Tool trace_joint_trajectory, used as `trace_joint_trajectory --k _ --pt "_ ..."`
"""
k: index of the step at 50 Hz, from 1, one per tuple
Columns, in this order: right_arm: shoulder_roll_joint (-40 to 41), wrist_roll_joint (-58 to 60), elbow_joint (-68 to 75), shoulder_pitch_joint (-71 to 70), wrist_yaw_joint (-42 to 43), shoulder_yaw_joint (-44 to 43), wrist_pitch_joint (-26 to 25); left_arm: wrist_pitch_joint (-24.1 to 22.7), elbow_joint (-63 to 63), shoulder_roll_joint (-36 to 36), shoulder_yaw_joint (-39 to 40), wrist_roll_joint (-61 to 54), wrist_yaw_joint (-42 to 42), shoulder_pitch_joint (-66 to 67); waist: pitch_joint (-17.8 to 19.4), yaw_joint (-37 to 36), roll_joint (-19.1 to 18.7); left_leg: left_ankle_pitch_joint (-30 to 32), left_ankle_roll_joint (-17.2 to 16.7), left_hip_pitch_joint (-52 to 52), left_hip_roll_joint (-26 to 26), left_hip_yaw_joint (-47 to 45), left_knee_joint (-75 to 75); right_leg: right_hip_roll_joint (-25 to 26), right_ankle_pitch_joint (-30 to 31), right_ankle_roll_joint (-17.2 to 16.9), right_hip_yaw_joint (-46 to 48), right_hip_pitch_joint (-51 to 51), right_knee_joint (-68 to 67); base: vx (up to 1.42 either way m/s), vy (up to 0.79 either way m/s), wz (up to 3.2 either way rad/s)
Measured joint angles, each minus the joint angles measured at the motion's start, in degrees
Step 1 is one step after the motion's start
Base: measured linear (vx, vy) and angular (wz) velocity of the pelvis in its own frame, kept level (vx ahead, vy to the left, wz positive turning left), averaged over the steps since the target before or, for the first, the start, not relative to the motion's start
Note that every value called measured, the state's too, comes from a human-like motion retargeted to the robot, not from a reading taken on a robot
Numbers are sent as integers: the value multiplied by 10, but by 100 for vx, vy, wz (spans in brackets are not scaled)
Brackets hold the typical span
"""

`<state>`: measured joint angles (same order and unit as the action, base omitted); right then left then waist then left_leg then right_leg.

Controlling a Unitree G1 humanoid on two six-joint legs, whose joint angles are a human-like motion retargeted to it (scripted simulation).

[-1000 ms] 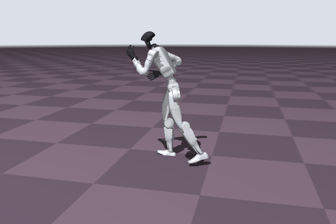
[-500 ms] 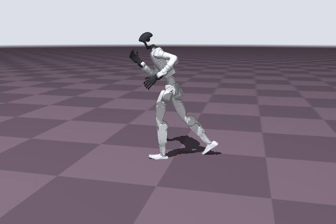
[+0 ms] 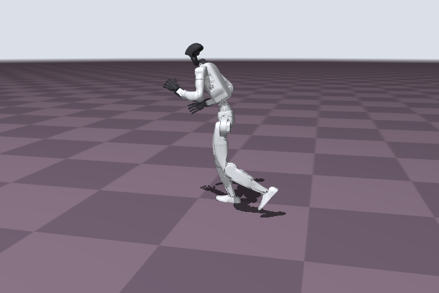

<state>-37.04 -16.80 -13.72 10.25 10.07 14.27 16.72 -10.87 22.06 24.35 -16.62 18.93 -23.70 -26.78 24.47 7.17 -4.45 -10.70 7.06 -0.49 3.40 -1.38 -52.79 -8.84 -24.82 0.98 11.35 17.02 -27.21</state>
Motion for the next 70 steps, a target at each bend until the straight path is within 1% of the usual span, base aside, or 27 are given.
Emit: trace_joint_trajectory --k 3,6,10,13,15,17,18,20,22,23,25,27,30,34,37,40,42,44,47,50,55,58,61,64,65,67,70 --pt "37 3 -1 -147 9 33 8 -7 -72 5 16 -60 17 224 -14 -38 -6 -65 17 -112 -9 -9 -160 7 -44 1 -12 -4 -68 115 -15 -87" --pt "96 -28 -71 -293 4 48 7 -27 -67 39 89 -166 29 451 -34 -99 27 -114 46 -206 -8 -66 -189 6 -28 -21 -44 -41 -48 117 -8 -111" --pt "150 -89 -158 -406 32 83 15 -44 -9 107 202 -272 48 657 -56 -236 91 -121 44 -279 -25 -141 -33 -14 71 -60 -102 -112 40 123 6 -142" --pt "150 -142 -213 -421 21 100 19 -53 23 137 274 -323 62 703 -54 -317 119 -114 22 -275 -23 -184 196 -27 168 -88 -137 -183 113 129 24 -81" --pt "148 -158 -243 -411 -3 103 17 -59 37 134 300 -339 60 695 -45 -340 117 -119 4 -250 -7 -223 347 -20 218 -98 -148 -249 154 131 33 -15" --pt "151 -168 -257 -378 -33 111 14 -67 36 111 289 -324 54 648 -23 -338 101 -95 -4 -219 7 -237 405 -9 254 -93 -153 -325 170 131 35 27" --pt "155 -181 -255 -353 -42 123 18 -73 28 94 271 -311 52 615 -13 -328 94 -91 2 -211 11 -226 383 -5 264 -88 -152 -351 154 131 35 49" --pt "165 -146 -219 -297 -63 137 17 -75 -7 53 221 -264 53 527 12 -301 86 -145 28 -200 20 -195 267 0 261 -79 -142 -363 46 129 34 56" --pt "178 -96 -155 -225 -46 146 14 -62 -54 18 153 -238 33 407 12 -273 107 -231 42 -216 18 -185 143 -17 203 -95 -127 -263 -186 122 30 50" --pt "179 -79 -124 -189 -38 146 16 -58 -75 2 119 -223 16 335 23 -257 104 -255 35 -195 19 -183 121 -19 170 -63 -120 -245 -244 115 30 56" --pt "156 -17 -100 -110 -43 108 8 -40 -89 -13 64 -176 -15 183 30 -219 108 -285 19 -161 6 -179 110 -32 106 -29 -103 -173 -359 109 27 82" --pt "112 -55 -130 -28 -74 60 15 -22 -71 -15 34 -119 -28 37 17 -155 101 -283 0 -131 -10 -158 142 -37 54 -4 -71 -96 -403 106 22 138" --pt "20 -122 -179 64 -105 3 26 -5 -40 3 2 -57 -44 -139 -9 -28 60 -240 -34 -83 -13 -104 212 -19 14 10 -7 -8 -341 109 10 166" --pt "-61 -110 -173 119 -92 -74 5 14 -17 65 -51 -83 -68 -285 -14 108 21 -143 -73 -14 -6 -43 290 26 59 -24 16 47 -49 116 -10 140" --pt "-67 -85 -142 135 -73 -114 -23 29 -25 75 -78 -122 -78 -349 -2 169 18 -81 -85 52 -20 -5 322 14 84 -54 38 44 170 126 -25 109" --pt "-31 -52 -96 115 -55 -104 -36 30 -44 36 -69 -117 -74 -335 17 172 17 -37 -67 115 -27 15 302 1 132 -54 52 26 201 130 -31 19" --pt "8 -76 -49 74 -46 -58 -29 35 -60 6 -53 -95 -51 -251 15 147 3 -12 -57 87 -17 1 177 5 82 -21 29 52 65 128 -31 -79" --pt "37 -105 -15 -4 -15 -4 -23 49 -89 -28 -42 -104 -36 -141 36 121 -13 9 -22 49 -19 1 42 23 19 18 2 28 6 121 -27 -105" --pt "87 -89 -19 -146 26 47 -8 37 -118 -56 -25 -168 -23 72 34 77 -32 -42 3 -76 -7 -24 -171 42 -52 25 -18 20 -70 118 -20 -108" --pt "175 -90 -72 -282 33 60 -3 4 -91 -9 30 -216 16 298 7 -8 -3 -93 34 -188 1 -79 -238 51 -55 6 -61 -22 -41 119 -14 -165" --pt "260 -98 -173 -390 44 85 26 -48 -47 102 121 -307 101 563 -25 -209 89 -102 42 -271 -27 -159 -9 6 84 -55 -150 -125 77 126 8 -174" --pt "246 -132 -218 -408 20 101 25 -52 -45 118 178 -390 146 641 -27 -281 106 -101 26 -258 -30 -172 248 -11 176 -86 -166 -196 133 133 29 -84" --pt "224 -161 -260 -391 -24 105 20 -53 -70 106 222 -427 177 640 -14 -307 92 -119 -2 -219 -5 -202 434 -1 226 -98 -164 -300 169 135 37 -15" --pt "217 -172 -264 -335 -65 124 11 -52 -145 77 194 -388 166 551 11 -288 74 -77 8 -196 14 -193 394 12 229 -75 -151 -379 108 133 35 64" --pt "218 -173 -247 -310 -75 134 6 -47 -176 63 172 -365 156 510 18 -274 72 -85 24 -197 16 -177 333 12 215 -64 -141 -384 50 128 32 96" --pt "215 -168 -178 -255 -64 152 -8 -26 -223 34 118 -321 114 398 33 -240 78 -172 42 -200 8 -153 201 0 149 -40 -119 -336 -132 120 28 97" --pt "187 -166 -115 -160 -48 142 -18 -4 -225 1 44 -260 56 193 34 -192 86 -241 24 -181 -17 -144 136 -20 53 -2 -112 -200 -357 105 21 92"
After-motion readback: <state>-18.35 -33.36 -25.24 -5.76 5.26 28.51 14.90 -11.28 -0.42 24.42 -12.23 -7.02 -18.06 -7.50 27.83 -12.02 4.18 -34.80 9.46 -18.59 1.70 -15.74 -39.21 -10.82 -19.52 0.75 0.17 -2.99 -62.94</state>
